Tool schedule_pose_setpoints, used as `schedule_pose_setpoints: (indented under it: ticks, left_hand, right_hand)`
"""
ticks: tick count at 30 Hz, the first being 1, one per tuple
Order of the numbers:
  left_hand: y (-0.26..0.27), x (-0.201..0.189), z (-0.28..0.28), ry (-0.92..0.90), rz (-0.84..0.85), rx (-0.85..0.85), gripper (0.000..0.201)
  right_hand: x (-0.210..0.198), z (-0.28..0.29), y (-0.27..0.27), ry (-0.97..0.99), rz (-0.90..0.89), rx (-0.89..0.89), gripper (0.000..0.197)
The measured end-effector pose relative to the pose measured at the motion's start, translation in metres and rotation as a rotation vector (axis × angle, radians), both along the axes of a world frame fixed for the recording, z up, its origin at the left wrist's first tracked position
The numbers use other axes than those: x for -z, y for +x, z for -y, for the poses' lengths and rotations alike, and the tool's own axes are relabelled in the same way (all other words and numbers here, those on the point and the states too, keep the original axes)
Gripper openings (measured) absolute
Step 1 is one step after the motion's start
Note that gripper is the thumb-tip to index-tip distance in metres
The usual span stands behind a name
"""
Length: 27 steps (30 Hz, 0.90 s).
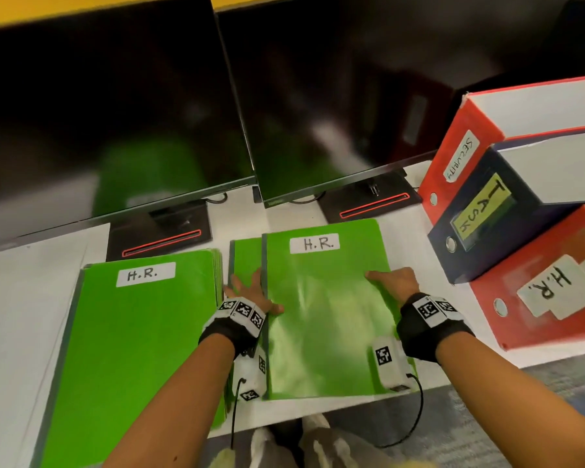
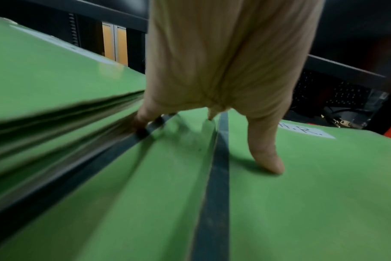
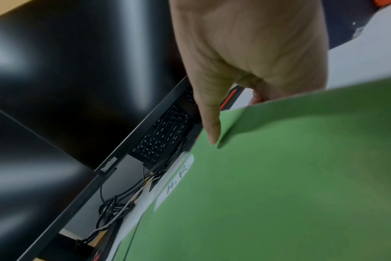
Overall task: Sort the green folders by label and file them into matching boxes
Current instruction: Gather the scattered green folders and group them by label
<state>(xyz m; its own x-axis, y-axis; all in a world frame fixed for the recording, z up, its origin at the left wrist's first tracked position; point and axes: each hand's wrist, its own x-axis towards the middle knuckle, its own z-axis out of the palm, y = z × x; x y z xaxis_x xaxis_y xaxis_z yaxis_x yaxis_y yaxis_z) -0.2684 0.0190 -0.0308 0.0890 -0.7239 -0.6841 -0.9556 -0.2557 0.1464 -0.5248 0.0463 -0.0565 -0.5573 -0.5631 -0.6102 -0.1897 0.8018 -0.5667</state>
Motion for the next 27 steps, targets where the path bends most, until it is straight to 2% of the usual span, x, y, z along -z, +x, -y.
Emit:
schedule_pose_setpoints:
  ticks: [4,7,10,13,15,18,21,24,27]
  left_hand:
    - [-0.002,0.004,-0.007,-0.051,-0.017,-0.203,0.116]
    - [-0.003,0.000,0.002,-0.069,-0.070,-0.379,0.111]
    - [0.006,0.008,0.013,-0.021,-0.177,-0.487,0.102]
    - [0.012,0.004,0.016,-0.018,-0.344,-0.465,0.069]
    - [0.013,-0.011,0.015,-0.061,-0.519,-0.496,0.052]
    - [0.019,-0.037,0.019,-0.206,-0.603,-0.484,0.042]
    - [0.038,-0.062,0.025,-0.368,-0.622,-0.455,0.033]
    - [0.074,-0.080,0.026,-0.473,-0.645,-0.472,0.024]
    - [0.117,-0.091,0.025,-0.562,-0.669,-0.548,0.024]
  right_hand:
    - [0.006,-0.002,0.009,-0.048,0.013,-0.023,0.062]
    - [0.005,-0.007,0.016,-0.060,0.023,-0.088,0.053]
    - [0.004,-0.009,0.014,-0.071,0.048,-0.104,0.052]
    - [0.002,-0.008,0.007,-0.078,0.122,-0.054,0.057]
    - [-0.005,-0.008,0.012,-0.081,0.206,-0.049,0.053]
    - [-0.015,-0.003,0.028,-0.113,0.297,-0.073,0.042]
    - [-0.022,0.004,0.048,-0.122,0.372,-0.092,0.046]
    - [-0.029,0.012,0.080,-0.119,0.419,-0.160,0.049]
    - [-0.045,0.019,0.122,-0.166,0.491,-0.202,0.044]
